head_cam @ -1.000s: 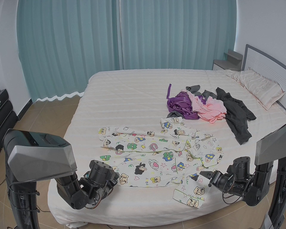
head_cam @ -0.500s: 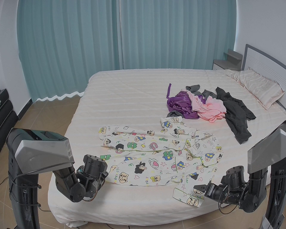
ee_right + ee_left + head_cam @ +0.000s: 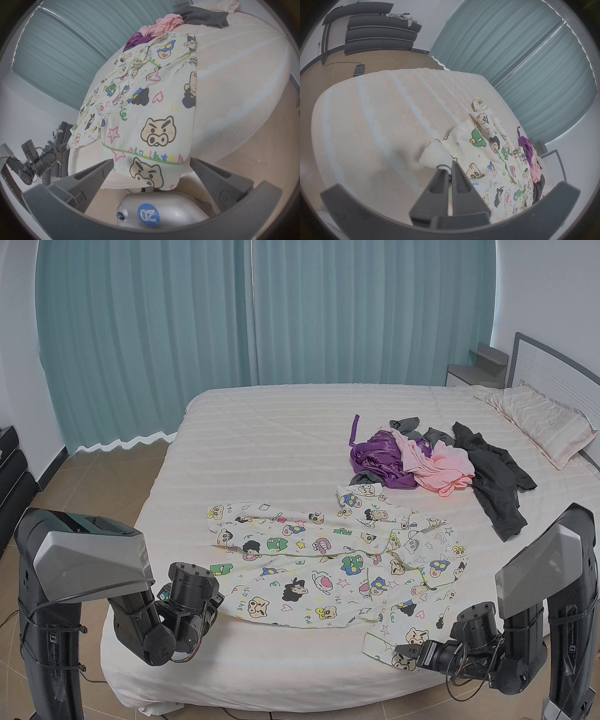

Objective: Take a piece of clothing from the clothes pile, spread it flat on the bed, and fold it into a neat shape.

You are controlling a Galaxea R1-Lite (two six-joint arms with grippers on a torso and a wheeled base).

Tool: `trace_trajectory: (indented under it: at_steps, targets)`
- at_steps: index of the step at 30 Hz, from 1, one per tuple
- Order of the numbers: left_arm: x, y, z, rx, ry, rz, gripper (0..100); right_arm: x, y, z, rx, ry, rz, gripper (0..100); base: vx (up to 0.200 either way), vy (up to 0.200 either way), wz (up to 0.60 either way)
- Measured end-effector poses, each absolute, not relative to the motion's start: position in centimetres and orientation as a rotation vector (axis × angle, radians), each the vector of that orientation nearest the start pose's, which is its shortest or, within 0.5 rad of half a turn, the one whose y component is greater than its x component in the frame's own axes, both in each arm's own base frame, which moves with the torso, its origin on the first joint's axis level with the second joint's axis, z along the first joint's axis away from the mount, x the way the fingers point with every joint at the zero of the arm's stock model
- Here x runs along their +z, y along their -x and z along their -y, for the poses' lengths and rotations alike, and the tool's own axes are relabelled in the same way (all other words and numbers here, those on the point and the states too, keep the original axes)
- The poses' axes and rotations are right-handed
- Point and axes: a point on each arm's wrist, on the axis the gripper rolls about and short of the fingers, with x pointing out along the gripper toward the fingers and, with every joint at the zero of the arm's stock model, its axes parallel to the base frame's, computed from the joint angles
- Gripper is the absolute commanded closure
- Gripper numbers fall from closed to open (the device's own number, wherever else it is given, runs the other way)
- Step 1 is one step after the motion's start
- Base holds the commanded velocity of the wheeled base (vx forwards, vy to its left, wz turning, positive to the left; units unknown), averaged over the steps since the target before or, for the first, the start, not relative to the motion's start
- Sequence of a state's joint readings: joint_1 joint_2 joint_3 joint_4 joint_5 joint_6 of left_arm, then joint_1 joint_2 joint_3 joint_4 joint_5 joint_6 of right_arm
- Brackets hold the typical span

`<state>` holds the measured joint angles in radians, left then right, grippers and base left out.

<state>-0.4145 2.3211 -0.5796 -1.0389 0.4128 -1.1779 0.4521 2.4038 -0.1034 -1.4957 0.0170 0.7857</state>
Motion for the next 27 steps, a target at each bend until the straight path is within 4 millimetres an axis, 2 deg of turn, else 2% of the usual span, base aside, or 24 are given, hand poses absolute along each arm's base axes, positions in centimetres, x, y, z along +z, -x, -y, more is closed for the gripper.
trace_trajectory:
  at_steps: [4, 5, 17, 27]
  targets:
    - [-3.1, -30.2, 12.3, 0.367, 0.853, -0.552, 100, -5.9, -21.2, -10.8, 0.095, -0.516, -0.886, 0, 0.0, 0.0, 0.0]
    - [-3.1, -30.2, 12.3, 0.367, 0.854, -0.552, 100, -6.0, -21.2, -10.9, 0.097, -0.511, -0.888, 100, 0.0, 0.0, 0.0]
    - [-3.2, -29.8, 12.3, 0.363, 0.845, -0.56, 100, -6.4, -21.1, -10.8, 0.085, -0.502, -0.897, 100, 0.0, 0.0, 0.0]
    - [-3.1, -28.6, 12.2, 0.299, 0.777, -0.538, 100, -4.8, -20.1, -8.1, 0.083, -0.394, -0.905, 100, 0.0, 0.0, 0.0]
